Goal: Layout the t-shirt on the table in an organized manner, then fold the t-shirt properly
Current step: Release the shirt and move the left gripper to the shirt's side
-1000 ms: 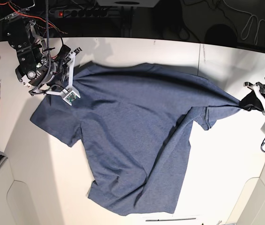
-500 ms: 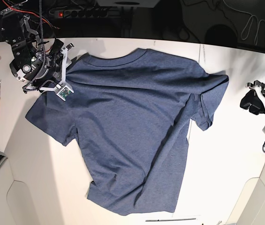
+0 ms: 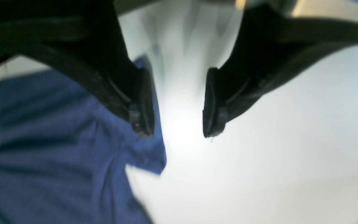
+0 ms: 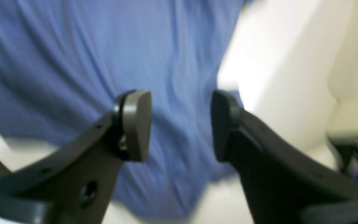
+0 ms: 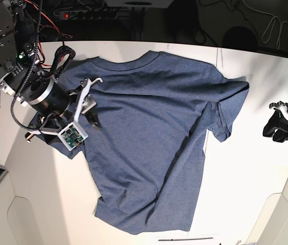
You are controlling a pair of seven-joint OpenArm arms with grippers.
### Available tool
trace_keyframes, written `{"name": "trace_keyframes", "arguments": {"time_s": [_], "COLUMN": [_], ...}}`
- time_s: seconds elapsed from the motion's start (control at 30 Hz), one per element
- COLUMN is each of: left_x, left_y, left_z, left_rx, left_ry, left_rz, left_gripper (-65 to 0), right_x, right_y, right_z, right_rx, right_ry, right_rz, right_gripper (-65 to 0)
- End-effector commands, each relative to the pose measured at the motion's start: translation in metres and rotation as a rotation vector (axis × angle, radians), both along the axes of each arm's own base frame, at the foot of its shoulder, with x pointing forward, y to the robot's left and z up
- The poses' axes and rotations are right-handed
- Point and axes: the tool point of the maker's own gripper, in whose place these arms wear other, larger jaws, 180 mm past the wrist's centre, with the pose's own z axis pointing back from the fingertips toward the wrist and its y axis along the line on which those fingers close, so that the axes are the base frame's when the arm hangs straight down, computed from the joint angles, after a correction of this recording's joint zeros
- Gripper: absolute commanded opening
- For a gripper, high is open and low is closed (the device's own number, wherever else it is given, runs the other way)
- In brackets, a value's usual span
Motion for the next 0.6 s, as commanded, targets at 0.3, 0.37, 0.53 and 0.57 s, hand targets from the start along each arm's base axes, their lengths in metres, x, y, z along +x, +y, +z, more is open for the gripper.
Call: {"name": "trace_keyframes", "arguments": {"time_s": [0.3,0.37,0.53,0.57], "left_x": [0.101,0.127,0.192,0.205], "left_y": [-0.070,-0.093,-0.152,-0.161], "left_z": [0.099,0.091,0.042,0.033], "left_rx": [-0.132,-0.126,-0.113,-0.103], "left_ry": [-0.431,-0.404,-0.275,-0.252], "left_rz": [-0.075,-0.106,-0.190,-0.198], "left_gripper": [-65.0,-65.0,-65.0,-65.0], "right_x": [-0.002,-0.005,-0.027,-0.033], "right_y": [0.078,0.079,0.073,0.072], "right_z": [-0.038,-0.055,-0.090,-0.095], "right_rx": [0.329,0.316,0.247,0.240], "right_ry": [0.210,0.261,0.401,0.422], "right_rz": [-0.040,-0.052,-0.066,-0.068], "right_gripper": [-65.0,-65.0,-65.0,-65.0]}}
